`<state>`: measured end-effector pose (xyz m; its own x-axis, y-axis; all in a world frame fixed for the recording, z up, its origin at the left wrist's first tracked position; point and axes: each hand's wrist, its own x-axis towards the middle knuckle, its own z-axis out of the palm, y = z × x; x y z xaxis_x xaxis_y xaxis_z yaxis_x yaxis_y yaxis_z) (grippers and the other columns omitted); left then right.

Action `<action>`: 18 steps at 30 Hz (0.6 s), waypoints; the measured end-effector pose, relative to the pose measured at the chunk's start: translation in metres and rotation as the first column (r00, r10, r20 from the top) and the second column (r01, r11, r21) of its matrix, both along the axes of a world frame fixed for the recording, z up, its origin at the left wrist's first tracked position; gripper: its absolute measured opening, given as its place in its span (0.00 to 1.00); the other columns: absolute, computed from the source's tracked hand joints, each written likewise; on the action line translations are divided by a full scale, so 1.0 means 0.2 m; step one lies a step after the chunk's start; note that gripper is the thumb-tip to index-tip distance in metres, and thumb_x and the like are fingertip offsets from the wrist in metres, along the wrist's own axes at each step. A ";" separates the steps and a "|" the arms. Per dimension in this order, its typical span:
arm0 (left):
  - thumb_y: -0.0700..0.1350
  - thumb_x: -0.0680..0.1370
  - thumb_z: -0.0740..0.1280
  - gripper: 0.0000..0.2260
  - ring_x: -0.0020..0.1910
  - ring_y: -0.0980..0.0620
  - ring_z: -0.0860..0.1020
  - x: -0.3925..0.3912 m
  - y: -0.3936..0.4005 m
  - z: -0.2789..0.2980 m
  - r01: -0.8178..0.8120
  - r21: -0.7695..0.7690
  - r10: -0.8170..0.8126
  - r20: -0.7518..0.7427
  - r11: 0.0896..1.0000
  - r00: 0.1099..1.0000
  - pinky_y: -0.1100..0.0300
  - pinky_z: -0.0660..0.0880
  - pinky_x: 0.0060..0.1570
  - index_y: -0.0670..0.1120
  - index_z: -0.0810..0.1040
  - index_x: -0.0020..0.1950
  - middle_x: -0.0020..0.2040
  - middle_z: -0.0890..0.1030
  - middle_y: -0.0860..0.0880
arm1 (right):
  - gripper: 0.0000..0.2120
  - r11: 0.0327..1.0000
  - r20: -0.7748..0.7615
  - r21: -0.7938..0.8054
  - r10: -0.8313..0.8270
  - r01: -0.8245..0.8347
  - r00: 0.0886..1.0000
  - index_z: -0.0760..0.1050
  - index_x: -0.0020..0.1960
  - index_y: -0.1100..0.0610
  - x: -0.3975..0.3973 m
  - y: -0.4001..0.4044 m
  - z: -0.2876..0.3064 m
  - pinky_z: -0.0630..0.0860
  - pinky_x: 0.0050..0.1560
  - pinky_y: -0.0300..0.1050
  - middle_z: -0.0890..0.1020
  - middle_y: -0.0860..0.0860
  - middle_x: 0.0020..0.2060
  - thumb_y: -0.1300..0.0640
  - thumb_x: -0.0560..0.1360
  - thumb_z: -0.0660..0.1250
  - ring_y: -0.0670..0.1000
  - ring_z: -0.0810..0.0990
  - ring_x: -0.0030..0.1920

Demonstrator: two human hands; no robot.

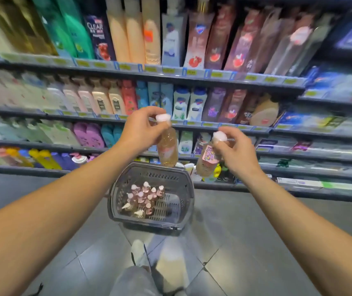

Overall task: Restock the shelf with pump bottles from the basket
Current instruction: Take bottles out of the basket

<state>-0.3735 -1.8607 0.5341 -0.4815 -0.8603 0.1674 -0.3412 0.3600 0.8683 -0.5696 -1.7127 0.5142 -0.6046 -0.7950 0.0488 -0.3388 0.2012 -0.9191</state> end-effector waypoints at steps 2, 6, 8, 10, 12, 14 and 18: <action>0.45 0.75 0.73 0.11 0.31 0.58 0.76 -0.05 0.04 0.16 -0.005 -0.068 0.003 -0.034 0.998 0.999 0.67 0.73 0.29 0.47 0.80 0.57 0.45 0.80 0.53 | 0.14 0.999 -0.055 -0.045 0.000 -0.002 0.998 0.77 0.58 0.53 -0.03 0.02 0.14 0.80 0.45 0.45 0.82 0.51 0.44 0.60 0.73 0.70 0.52 0.82 0.41; 0.46 0.75 0.73 0.09 0.28 0.65 0.75 -0.13 0.07 0.44 -0.038 -0.138 0.024 -0.100 0.990 0.995 0.72 0.70 0.30 0.50 0.81 0.55 0.40 0.80 0.55 | 0.12 0.993 -0.170 -0.120 -0.018 -0.002 0.985 0.76 0.56 0.46 -0.10 0.02 0.41 0.80 0.51 0.54 0.82 0.48 0.47 0.55 0.74 0.70 0.51 0.82 0.46; 0.47 0.75 0.72 0.10 0.31 0.67 0.76 -0.17 0.06 0.56 -0.044 -0.183 0.025 -0.100 0.982 0.995 0.75 0.68 0.31 0.50 0.81 0.56 0.42 0.80 0.55 | 0.11 0.989 -0.222 -0.150 -0.028 -0.005 0.975 0.77 0.56 0.48 -0.14 0.00 0.54 0.79 0.49 0.49 0.82 0.49 0.46 0.56 0.75 0.69 0.51 0.82 0.46; 0.48 0.75 0.72 0.12 0.37 0.65 0.76 -0.21 0.03 0.67 -0.047 -0.251 0.023 -0.096 0.967 0.995 0.75 0.68 0.36 0.49 0.82 0.58 0.47 0.82 0.53 | 0.11 0.986 -0.271 -0.165 -0.028 -0.018 0.962 0.77 0.58 0.50 -0.17 -0.02 0.67 0.78 0.45 0.44 0.82 0.48 0.46 0.55 0.76 0.68 0.48 0.81 0.44; 0.49 0.75 0.72 0.13 0.38 0.63 0.76 -0.25 -0.01 0.76 -0.047 -0.277 0.020 -0.099 0.960 0.995 0.73 0.70 0.39 0.49 0.82 0.58 0.48 0.82 0.52 | 0.11 0.980 -0.304 -0.196 -0.032 -0.029 0.952 0.76 0.59 0.51 -0.20 -0.06 0.78 0.77 0.43 0.43 0.82 0.48 0.46 0.55 0.77 0.68 0.47 0.82 0.42; 0.51 0.74 0.72 0.12 0.37 0.59 0.77 -0.29 -0.06 0.83 -0.049 -0.277 0.017 -0.115 0.960 0.993 0.64 0.75 0.42 0.51 0.83 0.57 0.45 0.83 0.52 | 0.11 0.973 -0.344 -0.230 -0.056 -0.026 0.937 0.76 0.59 0.49 -0.25 -0.10 0.88 0.78 0.44 0.44 0.82 0.48 0.47 0.54 0.77 0.67 0.47 0.82 0.42; 0.51 0.73 0.73 0.11 0.37 0.59 0.77 -0.41 -0.18 0.95 -0.065 -0.331 0.010 -0.165 0.941 0.986 0.62 0.74 0.44 0.51 0.83 0.55 0.41 0.81 0.56 | 0.11 0.958 -0.370 -0.287 -0.108 -0.003 0.923 0.77 0.59 0.49 -0.35 -0.21 1.03 0.80 0.43 0.46 0.82 0.46 0.44 0.53 0.77 0.67 0.45 0.82 0.38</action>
<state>-0.4557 -1.8960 0.7242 -0.3934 -0.7584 0.5197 -0.2280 0.6281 0.7440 -0.6405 -1.7537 0.7204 -0.5366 -0.6835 0.4949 -0.6677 -0.0148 -0.7443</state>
